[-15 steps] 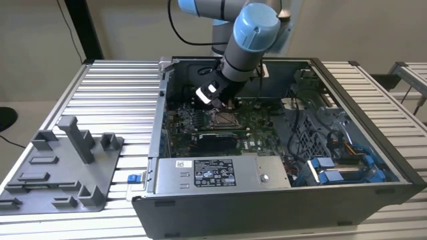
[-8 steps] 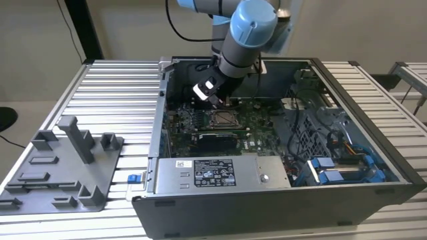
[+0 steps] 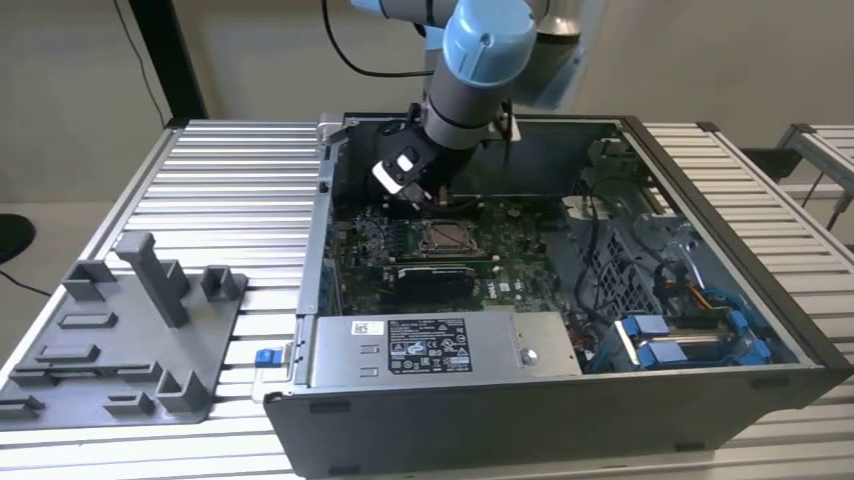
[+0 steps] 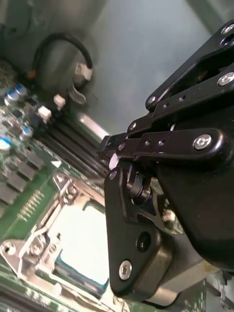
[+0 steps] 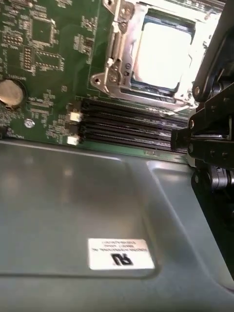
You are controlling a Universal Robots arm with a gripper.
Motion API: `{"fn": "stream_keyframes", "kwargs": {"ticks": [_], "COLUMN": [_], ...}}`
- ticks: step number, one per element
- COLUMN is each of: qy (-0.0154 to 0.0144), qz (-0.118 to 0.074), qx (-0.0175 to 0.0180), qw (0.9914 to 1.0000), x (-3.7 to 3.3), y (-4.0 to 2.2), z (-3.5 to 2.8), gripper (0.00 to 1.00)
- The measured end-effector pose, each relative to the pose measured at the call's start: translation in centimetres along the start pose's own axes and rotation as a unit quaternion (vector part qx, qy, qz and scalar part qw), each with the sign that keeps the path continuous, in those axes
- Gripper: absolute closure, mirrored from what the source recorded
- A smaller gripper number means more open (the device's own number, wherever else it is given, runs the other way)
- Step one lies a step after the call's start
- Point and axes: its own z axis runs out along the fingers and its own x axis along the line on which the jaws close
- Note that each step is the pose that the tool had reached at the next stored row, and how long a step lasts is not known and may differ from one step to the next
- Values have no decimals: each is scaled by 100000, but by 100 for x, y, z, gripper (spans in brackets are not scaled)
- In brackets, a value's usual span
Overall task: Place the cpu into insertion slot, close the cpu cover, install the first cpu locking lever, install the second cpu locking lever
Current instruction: 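Install the first cpu locking lever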
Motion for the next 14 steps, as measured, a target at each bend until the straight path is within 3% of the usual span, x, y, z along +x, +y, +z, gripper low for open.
{"fn": "stream_keyframes", "kwargs": {"ticks": [6,9,14], "qy": [-153,-223,-257], "qz": [-378,-545,-651], "qx": [-871,-1227,-1392], "qw": [99995,99991,99988], "x": [29,2,-97], "y": [-216,-263,-291], "z": [19,9,-33], "gripper": [100,100,100]}}
